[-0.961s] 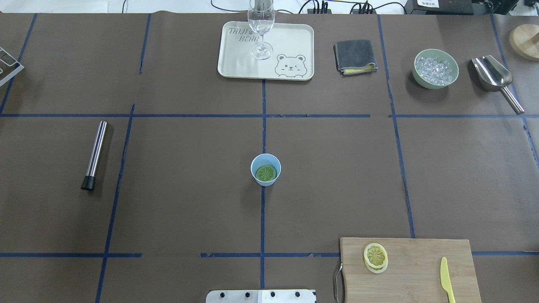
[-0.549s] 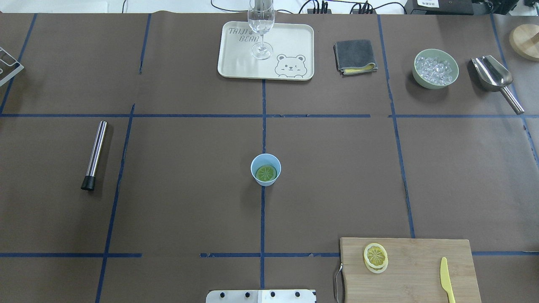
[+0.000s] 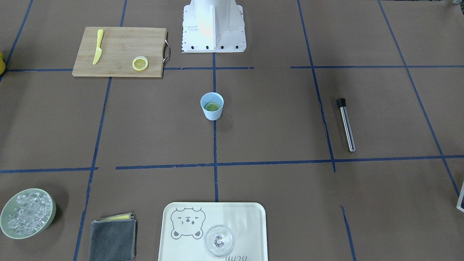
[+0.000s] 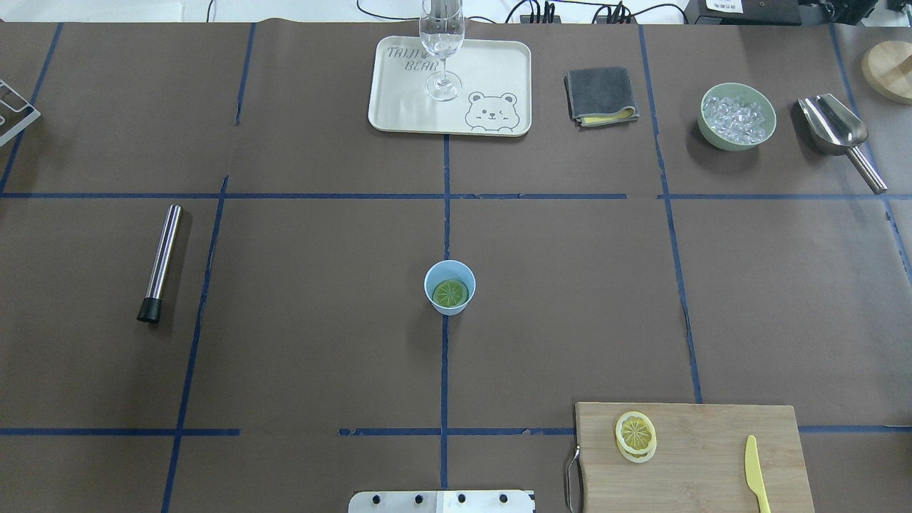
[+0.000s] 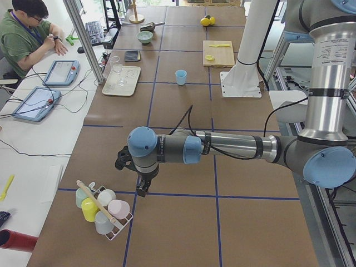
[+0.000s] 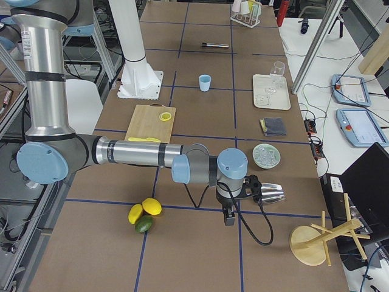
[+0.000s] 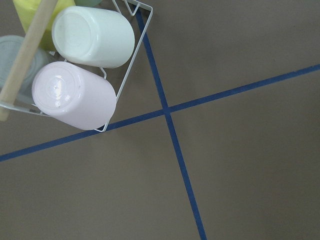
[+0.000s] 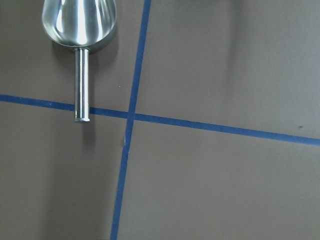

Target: Squeeze lemon into cup

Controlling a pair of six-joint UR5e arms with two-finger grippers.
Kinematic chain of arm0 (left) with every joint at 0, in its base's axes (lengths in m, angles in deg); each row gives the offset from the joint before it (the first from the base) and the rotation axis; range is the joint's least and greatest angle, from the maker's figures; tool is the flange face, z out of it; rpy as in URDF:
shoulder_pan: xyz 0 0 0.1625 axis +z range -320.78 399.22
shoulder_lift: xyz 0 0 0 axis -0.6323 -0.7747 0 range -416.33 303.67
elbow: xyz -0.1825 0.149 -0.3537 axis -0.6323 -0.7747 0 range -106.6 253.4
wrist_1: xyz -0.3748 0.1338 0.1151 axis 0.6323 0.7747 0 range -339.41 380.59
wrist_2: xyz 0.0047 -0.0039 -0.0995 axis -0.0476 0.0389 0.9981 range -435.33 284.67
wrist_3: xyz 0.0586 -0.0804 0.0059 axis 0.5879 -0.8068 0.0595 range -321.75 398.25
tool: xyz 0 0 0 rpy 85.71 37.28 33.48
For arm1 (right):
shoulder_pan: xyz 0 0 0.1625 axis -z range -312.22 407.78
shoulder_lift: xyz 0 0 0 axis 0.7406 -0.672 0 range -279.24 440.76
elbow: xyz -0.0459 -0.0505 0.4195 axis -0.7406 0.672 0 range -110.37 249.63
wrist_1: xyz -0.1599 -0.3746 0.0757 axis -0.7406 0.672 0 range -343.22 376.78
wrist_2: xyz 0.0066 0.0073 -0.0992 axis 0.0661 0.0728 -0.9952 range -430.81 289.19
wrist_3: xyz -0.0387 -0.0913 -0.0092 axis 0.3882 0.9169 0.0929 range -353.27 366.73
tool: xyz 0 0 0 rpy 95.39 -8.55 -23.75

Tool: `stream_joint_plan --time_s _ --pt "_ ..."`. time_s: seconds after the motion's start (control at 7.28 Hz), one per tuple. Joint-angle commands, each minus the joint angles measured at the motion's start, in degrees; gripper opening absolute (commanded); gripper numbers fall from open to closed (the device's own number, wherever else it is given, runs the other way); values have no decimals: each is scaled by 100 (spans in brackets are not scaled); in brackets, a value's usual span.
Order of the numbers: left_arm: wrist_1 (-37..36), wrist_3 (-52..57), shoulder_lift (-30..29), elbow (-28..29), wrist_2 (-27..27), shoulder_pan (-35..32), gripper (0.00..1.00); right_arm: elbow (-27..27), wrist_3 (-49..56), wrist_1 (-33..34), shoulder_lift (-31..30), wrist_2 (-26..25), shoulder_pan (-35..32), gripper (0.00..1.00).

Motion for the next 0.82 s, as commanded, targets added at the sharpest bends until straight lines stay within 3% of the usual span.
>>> stream_joint_plan --time_s 0.0,0.69 --pt "0 0 0 -1 0 0 100 -131 7 0 -9 192 3 100" --pt "0 0 0 -1 9 -9 100 -122 33 0 -88 183 3 100"
